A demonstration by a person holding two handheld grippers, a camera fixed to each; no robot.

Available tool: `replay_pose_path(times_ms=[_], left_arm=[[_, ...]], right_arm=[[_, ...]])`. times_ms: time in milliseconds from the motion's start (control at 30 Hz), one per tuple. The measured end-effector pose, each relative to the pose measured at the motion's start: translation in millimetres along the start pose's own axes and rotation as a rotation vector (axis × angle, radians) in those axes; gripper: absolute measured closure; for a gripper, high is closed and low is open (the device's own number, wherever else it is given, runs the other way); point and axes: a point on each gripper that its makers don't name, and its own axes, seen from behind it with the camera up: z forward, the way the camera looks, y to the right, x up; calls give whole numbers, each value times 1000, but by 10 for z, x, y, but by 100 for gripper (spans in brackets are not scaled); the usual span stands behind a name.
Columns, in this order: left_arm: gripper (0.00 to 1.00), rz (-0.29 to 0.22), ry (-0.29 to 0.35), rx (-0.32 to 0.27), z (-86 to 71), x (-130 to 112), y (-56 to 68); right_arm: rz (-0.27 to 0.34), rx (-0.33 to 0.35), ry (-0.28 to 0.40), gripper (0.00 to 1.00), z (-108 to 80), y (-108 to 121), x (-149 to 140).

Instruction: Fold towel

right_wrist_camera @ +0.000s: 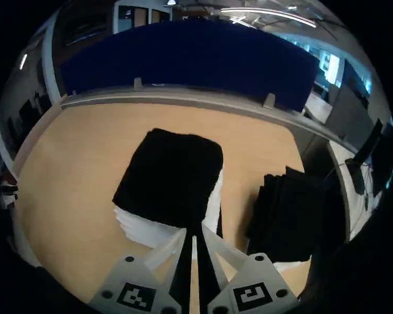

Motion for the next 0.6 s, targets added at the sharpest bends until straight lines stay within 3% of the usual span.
replay_pose_path(times_ms=[300,433,600], left_arm=[[14,1,-2,6,-35,-32,13],[14,3,0,6,-54,-34,11],[14,5,1,6,-48,-37,8]], right_arm=[[99,-33,-50,95,292,40,-328],[122,-42,-34,93,296,46,-319],[122,-61,-13,84,224,69,-314]])
